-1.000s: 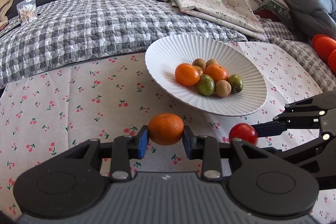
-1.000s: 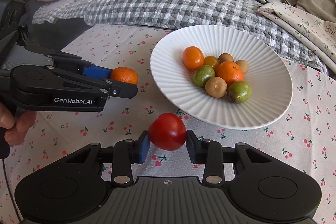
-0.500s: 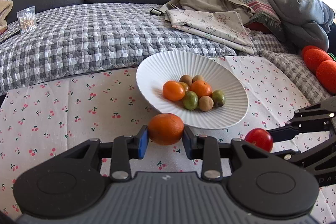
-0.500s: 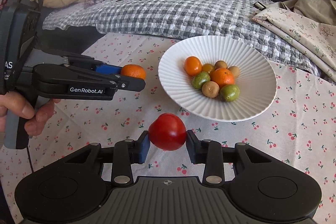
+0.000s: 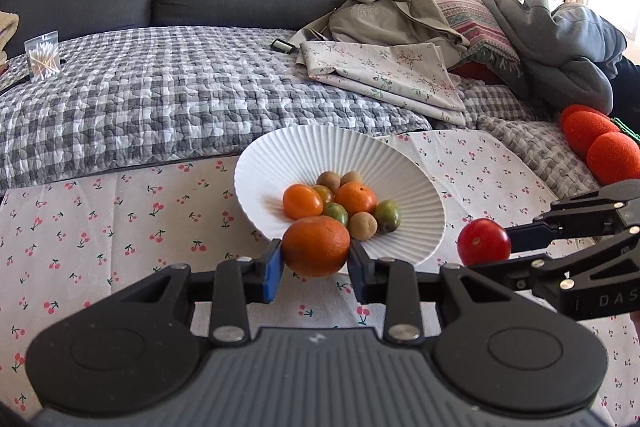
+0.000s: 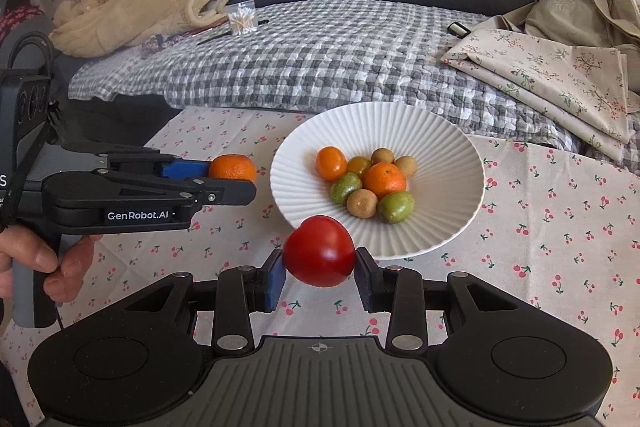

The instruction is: Organize fruits

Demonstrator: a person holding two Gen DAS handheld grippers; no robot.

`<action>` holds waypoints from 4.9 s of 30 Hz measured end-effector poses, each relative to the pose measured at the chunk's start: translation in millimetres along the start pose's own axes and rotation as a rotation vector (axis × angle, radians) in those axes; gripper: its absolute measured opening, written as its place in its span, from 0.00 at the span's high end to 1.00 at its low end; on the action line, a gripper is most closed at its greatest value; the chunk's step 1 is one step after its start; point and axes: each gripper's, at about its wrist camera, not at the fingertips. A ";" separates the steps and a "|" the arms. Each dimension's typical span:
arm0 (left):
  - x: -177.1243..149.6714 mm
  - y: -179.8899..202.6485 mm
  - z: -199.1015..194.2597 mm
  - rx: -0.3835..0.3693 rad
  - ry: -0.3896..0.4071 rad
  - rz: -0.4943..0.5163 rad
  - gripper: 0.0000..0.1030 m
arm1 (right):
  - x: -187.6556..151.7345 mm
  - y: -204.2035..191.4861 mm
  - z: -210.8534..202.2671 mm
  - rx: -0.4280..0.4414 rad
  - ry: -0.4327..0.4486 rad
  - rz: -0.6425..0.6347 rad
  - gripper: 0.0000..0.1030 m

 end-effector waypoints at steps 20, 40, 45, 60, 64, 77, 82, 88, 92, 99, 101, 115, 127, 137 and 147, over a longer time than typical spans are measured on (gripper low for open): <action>23.8 18.3 42.1 -0.004 0.010 0.070 0.68 | 4.2 57.7 22.3 -0.149 0.045 0.119 0.65; 55.1 18.9 125.9 0.062 -0.087 0.064 0.68 | 19.9 77.2 71.3 -0.160 0.021 0.153 0.65; 51.4 19.2 126.5 0.074 -0.085 0.068 0.67 | 18.1 76.7 73.7 -0.152 0.022 0.178 0.63; 41.3 14.8 68.7 0.116 -0.036 0.013 0.48 | 7.7 78.5 41.6 -0.193 0.019 0.231 0.60; 26.8 17.5 47.7 0.188 -0.031 -0.043 0.34 | 6.9 63.5 29.9 -0.192 0.003 0.195 0.53; 3.8 41.3 -29.8 0.335 0.047 0.002 0.18 | 10.2 3.7 -30.4 -0.177 0.033 0.177 0.17; -3.9 47.0 -57.7 0.355 0.080 -0.008 0.10 | 3.8 -18.8 -54.5 -0.210 0.036 0.192 0.08; -18.3 55.2 -88.0 0.355 0.105 -0.008 0.04 | -6.9 -44.0 -78.7 -0.218 0.057 0.191 0.02; -25.5 57.3 -103.9 0.338 0.113 -0.030 0.03 | -13.5 -55.4 -90.7 -0.214 0.070 0.198 0.01; -40.3 61.2 -116.7 0.324 0.103 -0.047 0.01 | -24.4 -67.7 -100.2 -0.221 0.061 0.178 0.00; -42.6 61.1 -113.8 0.327 0.088 -0.045 0.01 | -26.0 -68.9 -100.2 -0.227 0.057 0.161 0.00; -47.0 58.9 -111.8 0.340 0.068 -0.061 0.01 | -33.1 -67.3 -95.8 -0.234 0.036 0.185 0.00; -51.5 58.4 -109.1 0.370 0.051 -0.056 0.01 | -40.3 -67.7 -89.1 -0.260 -0.001 0.195 0.00; -53.9 55.3 -106.0 0.369 0.041 -0.076 0.01 | -39.6 -69.3 -87.8 -0.305 0.000 0.193 0.00; -56.0 56.9 -102.1 0.360 0.024 -0.080 0.01 | -39.9 -69.2 -85.5 -0.337 -0.008 0.184 0.00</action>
Point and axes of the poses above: each gripper's, at about its wrist camera, not at the fingertips, and z roughly the way its jaws point, y to its right, x to its top, and after that the axes turned 10 degrees about -z, right-handed
